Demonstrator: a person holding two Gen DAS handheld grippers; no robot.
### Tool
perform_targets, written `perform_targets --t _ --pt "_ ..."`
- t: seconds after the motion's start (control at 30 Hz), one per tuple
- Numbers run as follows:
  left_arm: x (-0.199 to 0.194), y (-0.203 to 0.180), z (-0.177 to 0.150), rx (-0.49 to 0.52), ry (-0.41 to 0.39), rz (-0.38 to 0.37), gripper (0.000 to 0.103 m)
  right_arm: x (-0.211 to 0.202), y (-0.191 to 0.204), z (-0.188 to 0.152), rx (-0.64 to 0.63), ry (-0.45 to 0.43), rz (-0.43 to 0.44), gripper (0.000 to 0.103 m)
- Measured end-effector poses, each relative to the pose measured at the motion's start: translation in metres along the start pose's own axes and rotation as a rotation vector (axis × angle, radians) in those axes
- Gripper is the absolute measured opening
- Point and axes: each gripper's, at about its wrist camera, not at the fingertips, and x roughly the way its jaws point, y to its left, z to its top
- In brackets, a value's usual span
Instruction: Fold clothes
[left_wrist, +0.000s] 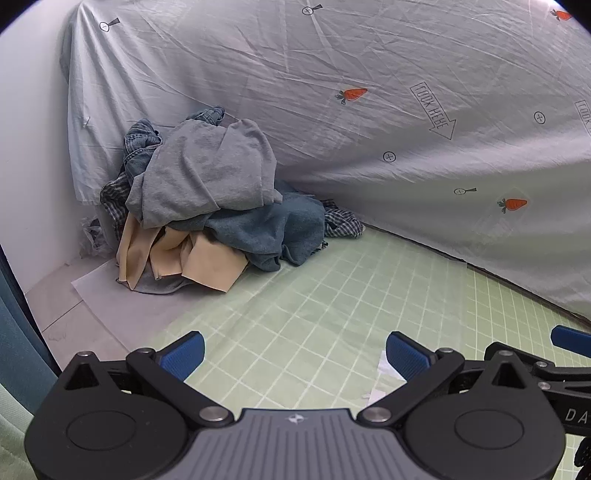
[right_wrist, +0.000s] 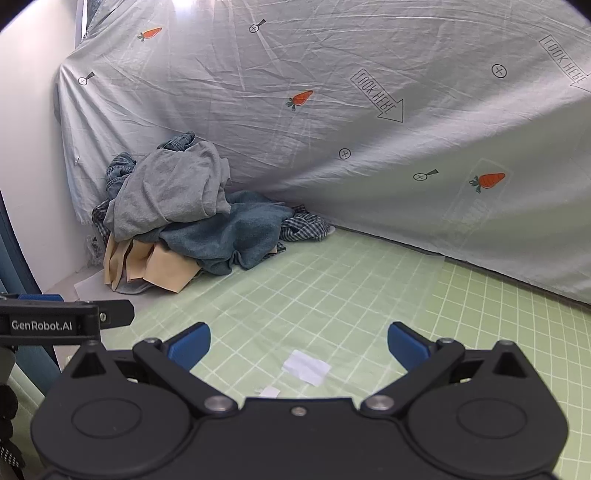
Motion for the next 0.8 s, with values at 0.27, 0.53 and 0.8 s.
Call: perform_targets --t 0.27,0.53,0.8 --pt "-0.0037 0.0038 -0.0034 0.019 -0.004 -0.005 0.103 -0.0006 -0.0027 -0.003 0.017 -0.013 -0.004 0.103" --pt "0.0013 0.0001 -0.0034 0.015 0.008 0.003 0.103 -0.0021 -0.002 -0.0075 0.019 -0.017 -0.018 0.103" --pt "0.0038 -0.0021 -0.0036 0.025 0.01 -0.004 0.103 0.0016 -0.0045 -0.0085 0.026 -0.011 -0.032 0.103"
